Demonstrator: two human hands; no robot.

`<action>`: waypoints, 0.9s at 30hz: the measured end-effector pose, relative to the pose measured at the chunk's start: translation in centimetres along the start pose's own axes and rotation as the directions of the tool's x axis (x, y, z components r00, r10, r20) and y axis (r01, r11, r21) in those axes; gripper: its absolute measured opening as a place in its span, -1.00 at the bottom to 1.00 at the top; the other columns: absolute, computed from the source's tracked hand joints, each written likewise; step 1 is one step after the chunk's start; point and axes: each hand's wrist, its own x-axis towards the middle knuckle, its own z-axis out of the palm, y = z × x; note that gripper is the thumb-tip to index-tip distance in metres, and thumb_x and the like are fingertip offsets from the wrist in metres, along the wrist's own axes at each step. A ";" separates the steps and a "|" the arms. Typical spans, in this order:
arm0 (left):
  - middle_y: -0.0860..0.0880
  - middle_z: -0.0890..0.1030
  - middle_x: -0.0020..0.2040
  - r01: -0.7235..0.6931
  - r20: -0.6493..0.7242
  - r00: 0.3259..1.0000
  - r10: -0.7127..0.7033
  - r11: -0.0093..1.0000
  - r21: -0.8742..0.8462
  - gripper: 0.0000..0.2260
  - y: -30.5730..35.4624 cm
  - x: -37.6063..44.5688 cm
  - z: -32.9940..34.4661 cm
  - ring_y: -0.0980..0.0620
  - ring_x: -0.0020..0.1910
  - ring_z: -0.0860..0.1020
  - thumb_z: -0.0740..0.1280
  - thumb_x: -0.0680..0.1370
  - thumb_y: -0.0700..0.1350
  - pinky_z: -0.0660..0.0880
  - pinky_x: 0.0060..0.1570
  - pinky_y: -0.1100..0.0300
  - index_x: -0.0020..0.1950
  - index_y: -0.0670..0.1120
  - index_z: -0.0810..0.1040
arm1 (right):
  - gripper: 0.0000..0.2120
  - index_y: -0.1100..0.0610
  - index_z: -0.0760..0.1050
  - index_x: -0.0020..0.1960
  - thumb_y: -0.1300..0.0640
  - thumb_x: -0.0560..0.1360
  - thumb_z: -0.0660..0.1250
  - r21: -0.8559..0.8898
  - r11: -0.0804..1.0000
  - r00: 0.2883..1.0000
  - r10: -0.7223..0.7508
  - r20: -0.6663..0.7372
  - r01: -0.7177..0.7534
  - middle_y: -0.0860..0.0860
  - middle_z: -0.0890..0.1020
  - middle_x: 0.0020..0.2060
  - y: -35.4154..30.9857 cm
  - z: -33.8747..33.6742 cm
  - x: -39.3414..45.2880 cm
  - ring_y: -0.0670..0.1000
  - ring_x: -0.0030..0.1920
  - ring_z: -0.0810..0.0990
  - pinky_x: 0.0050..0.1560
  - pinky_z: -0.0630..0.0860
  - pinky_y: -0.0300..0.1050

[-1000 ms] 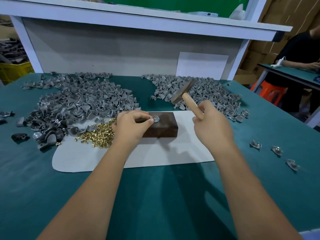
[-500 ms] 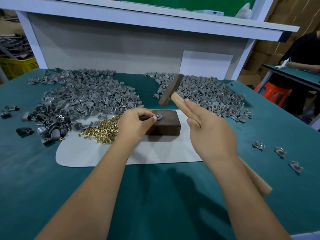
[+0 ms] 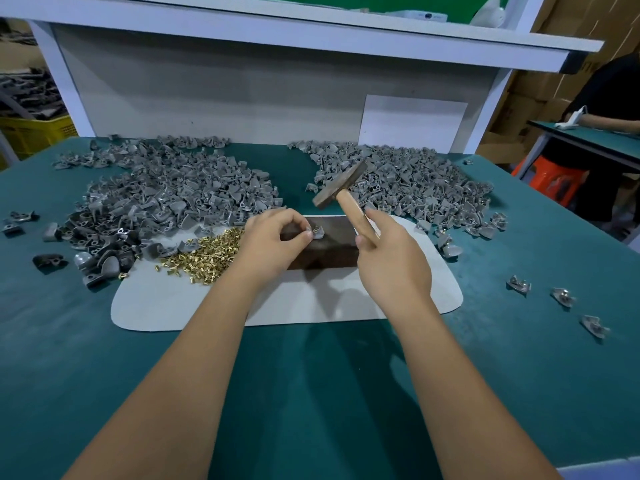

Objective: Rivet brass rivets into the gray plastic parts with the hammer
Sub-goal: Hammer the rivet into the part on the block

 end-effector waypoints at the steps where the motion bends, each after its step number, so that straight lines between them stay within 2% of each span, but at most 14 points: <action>1: -0.04 0.55 0.18 0.012 -0.012 1.000 -0.012 1.000 -0.020 -0.85 0.0 -0.1 0.0 -0.15 0.32 0.37 0.42 0.52 -0.05 0.30 0.37 -0.08 -0.19 0.18 0.54 | -0.70 -0.18 0.38 0.27 0.09 0.58 0.18 0.011 1.000 1.000 -0.009 0.001 0.009 -0.13 0.62 0.01 0.1 -0.1 -0.2 0.06 -0.09 0.55 -0.22 0.45 -0.06; 3: -0.08 0.55 0.25 0.029 -0.038 0.999 -0.033 0.994 -0.107 -0.86 0.1 -0.1 0.1 -0.13 0.34 0.41 0.45 0.51 -0.08 0.33 0.38 -0.08 -0.19 0.14 0.58 | -0.62 -0.29 0.36 0.32 0.05 0.57 0.19 0.000 1.000 1.000 -0.015 0.011 0.015 -0.18 0.63 0.01 0.3 -0.4 -0.6 0.02 -0.10 0.56 -0.25 0.39 -0.11; 5: -0.08 0.55 0.28 0.044 -0.047 0.997 -0.054 0.983 -0.179 -0.87 0.3 -0.2 0.1 -0.09 0.34 0.46 0.48 0.49 -0.11 0.36 0.38 -0.04 -0.19 0.10 0.63 | -0.60 -0.36 0.35 0.31 0.02 0.56 0.21 -0.056 0.998 0.999 -0.033 0.000 0.033 -0.16 0.62 -0.09 0.8 -0.8 -1.1 0.01 -0.17 0.52 -0.25 0.38 -0.12; 7: -0.06 0.54 0.29 0.061 -0.045 0.997 -0.070 0.982 -0.177 -0.89 0.4 -0.1 0.2 -0.05 0.33 0.47 0.49 0.49 -0.11 0.38 0.37 -0.02 -0.16 0.11 0.65 | -0.60 -0.40 0.33 0.30 0.00 0.56 0.21 -0.122 0.991 0.998 -0.058 -0.029 0.054 -0.15 0.53 -0.22 1.2 -1.2 -1.6 0.00 -0.23 0.45 -0.27 0.35 -0.12; 9: -0.05 0.56 0.29 0.061 -0.055 0.996 -0.070 0.985 -0.159 -0.95 0.4 -0.1 0.2 -0.02 0.32 0.48 0.49 0.49 -0.09 0.39 0.35 0.00 -0.11 0.07 0.69 | -0.59 -0.42 0.30 0.31 0.00 0.57 0.20 -0.174 0.983 0.996 -0.073 -0.060 0.062 -0.16 0.44 -0.26 1.3 -1.7 -2.0 0.00 -0.28 0.38 -0.33 0.27 -0.11; 11: -0.01 0.59 0.24 0.040 -0.075 0.996 -0.051 0.990 -0.139 -0.96 0.3 -0.1 0.2 0.00 0.30 0.49 0.49 0.49 -0.08 0.38 0.35 0.03 -0.08 0.01 0.72 | -0.58 -0.45 0.25 0.33 -0.01 0.58 0.18 -0.215 0.975 0.992 -0.081 -0.092 0.060 -0.13 0.42 -0.27 1.2 -2.1 -2.1 0.01 -0.31 0.34 -0.41 0.20 -0.11; 14: 0.16 0.63 0.03 -0.013 -0.126 0.992 0.005 0.998 -0.064 -0.98 0.5 -0.4 0.2 0.03 0.37 0.43 0.48 0.48 -0.07 0.27 0.41 0.00 -0.14 0.03 0.71 | -0.56 -0.48 0.18 0.35 -0.04 0.59 0.15 -0.263 0.961 0.988 -0.110 -0.105 0.079 -0.10 0.45 -0.27 1.0 -2.4 -2.2 -0.03 -0.37 0.31 -0.47 0.13 -0.20; 16: 0.21 0.62 -0.08 -0.018 -0.152 0.988 0.005 0.997 -0.081 -0.96 0.6 -0.5 0.3 0.07 0.36 0.44 0.49 0.47 -0.10 0.26 0.43 -0.01 -0.17 0.04 0.71 | -0.56 -0.48 0.18 0.35 -0.04 0.59 0.14 -0.270 0.959 0.986 -0.123 -0.113 0.089 -0.10 0.43 -0.29 0.8 -2.4 -2.1 -0.13 -0.43 0.28 -0.48 0.10 -0.22; 18: 0.17 0.64 -0.11 -0.003 -0.155 0.988 -0.020 0.990 -0.142 -0.96 0.4 -0.5 0.5 0.09 0.35 0.47 0.49 0.47 -0.13 0.30 0.43 0.05 -0.16 0.00 0.72 | -0.56 -0.46 0.19 0.35 -0.03 0.59 0.15 -0.279 0.956 0.984 -0.129 -0.121 0.091 -0.10 0.41 -0.31 0.6 -2.4 -2.0 -0.19 -0.44 0.25 -0.48 0.10 -0.21; 21: 0.05 0.71 -0.02 0.036 -0.136 0.989 -0.061 0.983 -0.181 -0.97 0.1 -0.1 0.6 0.14 0.37 0.46 0.50 0.46 -0.13 0.34 0.39 0.16 -0.12 -0.03 0.74 | -0.55 -0.40 0.18 0.39 0.00 0.60 0.14 -0.329 0.936 0.989 -0.144 -0.032 0.125 -0.03 0.50 -0.26 0.4 -2.5 -2.2 -0.08 -0.42 0.32 -0.44 0.17 -0.15; 23: 0.01 0.72 0.02 0.056 -0.121 0.990 -0.079 0.982 -0.182 -0.96 -0.1 0.2 0.6 0.15 0.37 0.46 0.51 0.46 -0.13 0.35 0.37 0.18 -0.11 -0.03 0.74 | -0.55 -0.37 0.21 0.40 0.02 0.59 0.16 -0.373 0.917 0.990 -0.141 0.029 0.142 0.01 0.62 -0.13 0.2 -2.7 -2.0 0.06 -0.28 0.44 -0.31 0.26 -0.12; 25: 0.01 0.72 0.03 0.058 -0.109 0.991 -0.079 0.980 -0.189 -0.95 -0.2 0.2 0.5 0.16 0.37 0.46 0.51 0.46 -0.11 0.34 0.39 0.18 -0.10 -0.03 0.74 | -0.56 -0.37 0.24 0.39 0.01 0.59 0.17 -0.379 0.915 0.988 -0.157 -0.015 0.139 0.01 0.64 -0.11 0.0 -3.2 -1.6 0.11 -0.21 0.49 -0.27 0.28 -0.10; 27: 0.03 0.72 0.03 0.049 -0.112 0.991 -0.073 0.978 -0.204 -0.96 -0.3 0.2 0.5 0.20 0.36 0.46 0.51 0.46 -0.09 0.33 0.41 0.17 -0.11 0.00 0.74 | -0.55 -0.38 0.23 0.39 0.02 0.59 0.17 -0.319 0.936 0.976 -0.188 -0.108 0.145 0.02 0.57 -0.23 -0.3 -3.6 -1.5 0.07 -0.31 0.38 -0.32 0.26 -0.09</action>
